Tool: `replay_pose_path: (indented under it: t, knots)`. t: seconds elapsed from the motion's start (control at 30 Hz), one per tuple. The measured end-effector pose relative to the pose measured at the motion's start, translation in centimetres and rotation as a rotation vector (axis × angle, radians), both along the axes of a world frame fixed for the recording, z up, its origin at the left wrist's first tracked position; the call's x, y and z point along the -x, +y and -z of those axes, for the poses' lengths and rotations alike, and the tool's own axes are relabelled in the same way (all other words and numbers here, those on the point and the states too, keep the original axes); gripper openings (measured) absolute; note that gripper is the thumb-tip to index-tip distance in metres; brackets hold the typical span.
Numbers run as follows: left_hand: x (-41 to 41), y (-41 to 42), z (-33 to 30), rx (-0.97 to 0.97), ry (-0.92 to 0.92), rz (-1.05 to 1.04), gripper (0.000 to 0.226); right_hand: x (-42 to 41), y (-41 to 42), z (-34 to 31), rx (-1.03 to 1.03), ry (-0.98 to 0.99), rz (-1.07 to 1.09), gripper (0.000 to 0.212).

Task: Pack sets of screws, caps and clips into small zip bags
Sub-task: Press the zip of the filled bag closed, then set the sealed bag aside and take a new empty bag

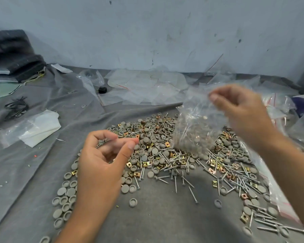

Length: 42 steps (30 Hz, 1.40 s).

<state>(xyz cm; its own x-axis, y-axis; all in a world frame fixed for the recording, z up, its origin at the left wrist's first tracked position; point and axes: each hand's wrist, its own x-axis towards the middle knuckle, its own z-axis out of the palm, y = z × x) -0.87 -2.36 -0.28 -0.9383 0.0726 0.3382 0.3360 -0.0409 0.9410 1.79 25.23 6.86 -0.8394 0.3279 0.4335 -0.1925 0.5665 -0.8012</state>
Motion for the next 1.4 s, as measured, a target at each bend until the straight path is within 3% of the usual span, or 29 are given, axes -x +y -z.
replay_pose_path:
  t: [0.13,0.27,0.33,0.43,0.5,0.6,0.63,0.7,0.83,0.9,1.07,1.23,1.4]
  knots:
    - [-0.7,0.6,0.2,0.070,-0.003,0.008,0.042,4.5,8.3,-3.3,0.259,0.020,0.395,0.013]
    - [-0.9,0.7,0.5,0.092,0.008,0.016,0.035,2.0,14.1,-1.6,0.347,-0.298,0.549,0.008]
    - [-0.9,0.7,0.6,0.089,0.004,0.027,0.040,-0.9,15.7,0.6,0.054,-0.573,0.491,0.016]
    - [-0.8,0.8,0.4,0.080,-0.001,0.034,0.041,-6.7,16.0,4.2,-0.485,-1.009,0.350,0.052]
    - [-0.8,0.9,0.5,0.088,0.005,0.034,0.039,-10.5,15.1,6.9,-0.575,-1.143,0.361,0.059]
    - [-1.0,1.0,0.7,0.102,0.006,0.052,0.036,-13.1,14.5,9.5,-0.543,-0.993,0.390,0.022]
    - [-1.1,1.1,0.8,0.112,0.007,0.060,0.035,-13.4,14.7,9.8,-0.520,-0.920,0.431,0.022]
    - [-1.3,1.1,0.9,0.132,0.009,0.076,0.035,-13.9,15.2,9.6,-0.523,-0.818,0.500,0.033]
    - [-1.5,1.5,0.9,0.169,0.015,0.107,0.035,-13.7,14.9,7.4,-0.476,-0.690,0.524,0.020]
    - [-1.5,1.6,1.0,0.183,0.022,0.113,0.034,-13.2,14.2,6.5,-0.393,-0.629,0.523,0.028]
    - [-1.7,1.6,1.1,0.259,0.043,0.131,0.033,-13.2,14.6,6.1,-0.227,-0.663,0.479,0.046]
    - [-1.7,1.6,1.0,0.256,0.048,0.146,0.033,-13.6,17.0,5.8,0.022,-0.607,0.505,0.041]
    - [-2.1,1.8,0.9,0.279,0.043,0.163,0.031,-13.3,18.3,3.9,-0.049,-0.557,0.490,0.049]
